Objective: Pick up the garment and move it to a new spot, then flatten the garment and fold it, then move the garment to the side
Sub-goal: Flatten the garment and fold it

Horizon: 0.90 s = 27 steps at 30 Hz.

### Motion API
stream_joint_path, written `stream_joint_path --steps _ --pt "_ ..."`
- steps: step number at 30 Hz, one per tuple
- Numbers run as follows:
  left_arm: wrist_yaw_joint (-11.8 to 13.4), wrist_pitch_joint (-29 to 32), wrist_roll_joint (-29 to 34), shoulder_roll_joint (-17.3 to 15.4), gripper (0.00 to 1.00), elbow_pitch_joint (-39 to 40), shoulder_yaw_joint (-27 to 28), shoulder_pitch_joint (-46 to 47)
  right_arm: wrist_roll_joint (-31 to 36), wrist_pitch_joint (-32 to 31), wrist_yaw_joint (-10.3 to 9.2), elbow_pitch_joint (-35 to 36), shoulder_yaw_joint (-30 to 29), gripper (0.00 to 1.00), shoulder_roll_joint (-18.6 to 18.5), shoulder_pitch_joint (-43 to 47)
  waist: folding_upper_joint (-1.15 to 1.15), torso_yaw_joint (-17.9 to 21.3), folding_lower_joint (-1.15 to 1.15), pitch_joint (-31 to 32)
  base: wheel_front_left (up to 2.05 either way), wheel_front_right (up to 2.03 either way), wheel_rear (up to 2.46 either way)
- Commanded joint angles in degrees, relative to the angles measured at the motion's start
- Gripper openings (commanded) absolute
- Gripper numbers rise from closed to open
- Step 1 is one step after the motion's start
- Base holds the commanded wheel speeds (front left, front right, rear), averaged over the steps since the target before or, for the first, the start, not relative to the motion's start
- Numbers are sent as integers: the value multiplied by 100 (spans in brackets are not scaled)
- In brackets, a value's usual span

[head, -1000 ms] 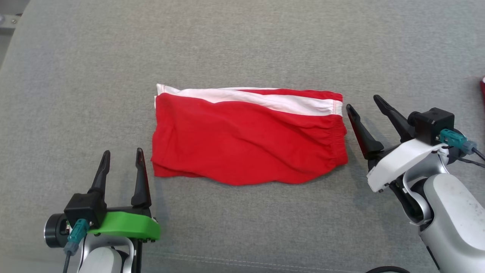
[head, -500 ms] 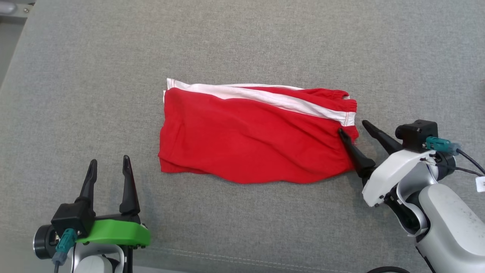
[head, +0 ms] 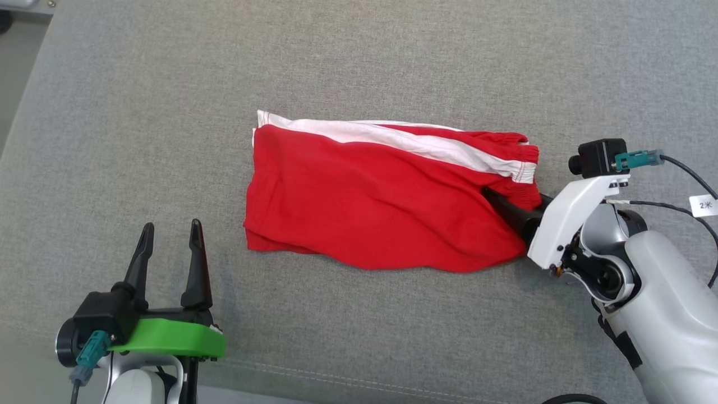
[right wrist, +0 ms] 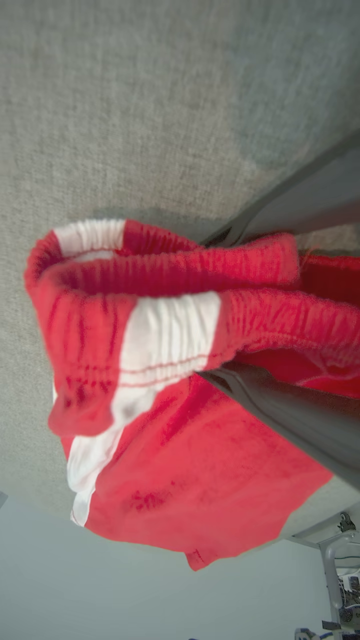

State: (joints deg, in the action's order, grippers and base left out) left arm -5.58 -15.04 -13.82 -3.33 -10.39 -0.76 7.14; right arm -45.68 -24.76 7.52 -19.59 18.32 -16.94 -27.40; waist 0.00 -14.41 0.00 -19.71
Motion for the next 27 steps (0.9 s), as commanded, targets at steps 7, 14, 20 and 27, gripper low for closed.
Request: stream_joint_path --steps 7,14,20,27 --pt "-157 -14 -43 15 100 -111 48 -53 -895 -572 -12 -474 -557 0 -45 35 0 209 0 161 0 0 0" --pt "-196 -14 -100 3 100 -172 -71 -153 -1256 -958 -6 -577 -1730 0 -968 159 0 462 0 285 0 0 0" --pt "-198 -14 -206 -53 100 -196 -276 -181 -1247 -1551 -3 -252 -2810 0 -1335 289 0 571 0 281 0 0 0" --pt "-199 -14 -271 -133 100 -185 -359 -196 -954 -2537 -3 1142 -3246 0 -200 213 0 763 0 158 0 0 0"
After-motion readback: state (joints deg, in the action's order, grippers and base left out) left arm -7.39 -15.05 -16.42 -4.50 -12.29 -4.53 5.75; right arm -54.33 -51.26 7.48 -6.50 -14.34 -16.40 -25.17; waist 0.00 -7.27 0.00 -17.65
